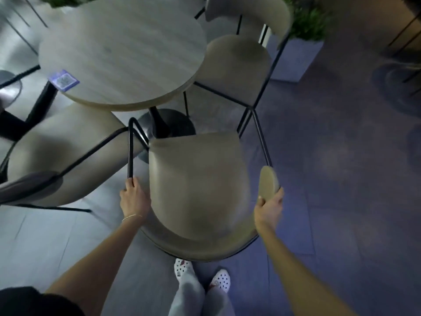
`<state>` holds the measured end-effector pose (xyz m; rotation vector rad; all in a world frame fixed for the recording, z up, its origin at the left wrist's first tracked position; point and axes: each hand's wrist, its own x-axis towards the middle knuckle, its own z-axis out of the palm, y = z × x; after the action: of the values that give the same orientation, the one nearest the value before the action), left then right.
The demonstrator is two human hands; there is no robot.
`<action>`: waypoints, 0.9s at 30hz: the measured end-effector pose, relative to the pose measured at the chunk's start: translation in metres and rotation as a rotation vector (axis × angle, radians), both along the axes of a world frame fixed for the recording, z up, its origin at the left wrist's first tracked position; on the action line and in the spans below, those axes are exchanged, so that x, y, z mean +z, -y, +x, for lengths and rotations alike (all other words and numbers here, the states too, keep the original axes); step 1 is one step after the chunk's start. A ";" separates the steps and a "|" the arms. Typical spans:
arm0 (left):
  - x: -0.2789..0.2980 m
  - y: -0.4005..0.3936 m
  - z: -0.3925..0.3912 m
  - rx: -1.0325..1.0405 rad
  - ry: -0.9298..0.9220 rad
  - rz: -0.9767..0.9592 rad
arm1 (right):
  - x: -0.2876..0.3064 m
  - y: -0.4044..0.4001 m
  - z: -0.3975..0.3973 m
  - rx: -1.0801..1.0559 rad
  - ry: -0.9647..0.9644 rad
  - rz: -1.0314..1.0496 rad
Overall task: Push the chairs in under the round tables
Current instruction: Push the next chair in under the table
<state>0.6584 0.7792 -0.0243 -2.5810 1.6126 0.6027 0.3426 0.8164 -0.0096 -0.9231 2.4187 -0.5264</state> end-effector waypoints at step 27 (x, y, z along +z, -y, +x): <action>0.011 0.032 -0.158 0.420 -0.039 0.030 | 0.008 0.160 -0.135 0.357 -0.106 0.006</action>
<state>0.5006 0.7475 -0.0128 -2.9179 1.0573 0.6920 0.2079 0.6560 -0.0017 -1.3730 2.2685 -0.3446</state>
